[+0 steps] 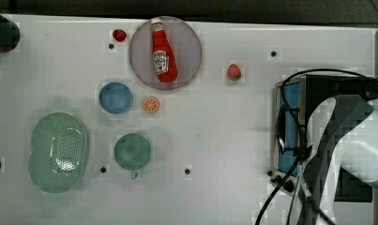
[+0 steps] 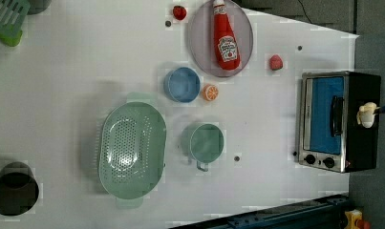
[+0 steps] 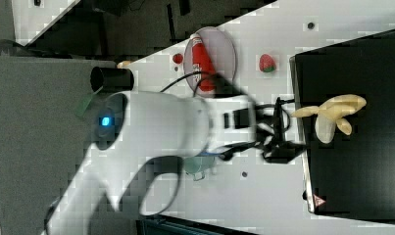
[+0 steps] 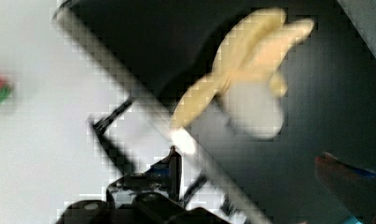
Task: Pick banana from table and place on oven.
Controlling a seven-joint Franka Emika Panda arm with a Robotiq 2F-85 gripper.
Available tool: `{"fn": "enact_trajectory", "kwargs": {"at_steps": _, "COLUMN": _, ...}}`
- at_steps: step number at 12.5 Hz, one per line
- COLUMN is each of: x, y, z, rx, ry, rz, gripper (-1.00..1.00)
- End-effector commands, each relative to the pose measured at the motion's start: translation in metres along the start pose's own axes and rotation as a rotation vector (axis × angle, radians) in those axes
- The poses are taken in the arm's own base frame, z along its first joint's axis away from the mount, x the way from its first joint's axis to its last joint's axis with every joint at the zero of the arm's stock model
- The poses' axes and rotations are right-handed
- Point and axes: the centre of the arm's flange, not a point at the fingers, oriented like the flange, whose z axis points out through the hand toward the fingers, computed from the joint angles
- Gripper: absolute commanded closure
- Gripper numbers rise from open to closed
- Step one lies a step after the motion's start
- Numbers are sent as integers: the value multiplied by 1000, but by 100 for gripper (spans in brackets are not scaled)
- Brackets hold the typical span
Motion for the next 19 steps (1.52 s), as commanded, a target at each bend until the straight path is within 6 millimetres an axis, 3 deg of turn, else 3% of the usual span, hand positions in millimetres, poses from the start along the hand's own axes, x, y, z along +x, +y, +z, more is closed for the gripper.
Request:
{"fn": "enact_trajectory", "kwargs": {"at_steps": 1, "x": -52, "y": -74, "z": -97, "rx": 91, "ry": 53, "rz": -9, "gripper": -100}}
{"fn": "enact_trajectory", "kwargs": {"at_steps": 5, "x": -140, "y": -146, "z": -161, "rx": 145, "ry": 55, "rz": 226, "gripper": -100}}
{"fn": "enact_trajectory", "kwargs": {"at_steps": 8, "x": -207, "y": -190, "z": -179, "rx": 160, "ry": 71, "rz": 361, "gripper": -100}}
{"fn": "enact_trajectory", "kwargs": {"at_steps": 10, "x": -237, "y": -204, "z": -186, "rx": 159, "ry": 82, "rz": 358, "gripper": -100}}
{"fn": "enact_trajectory", "kwargs": {"at_steps": 12, "x": -253, "y": -205, "z": -189, "rx": 148, "ry": 80, "rz": 339, "gripper": -100}}
{"fn": "enact_trajectory", "kwargs": {"at_steps": 19, "x": -253, "y": -200, "z": -191, "rx": 153, "ry": 83, "rz": 344, "gripper": -100}}
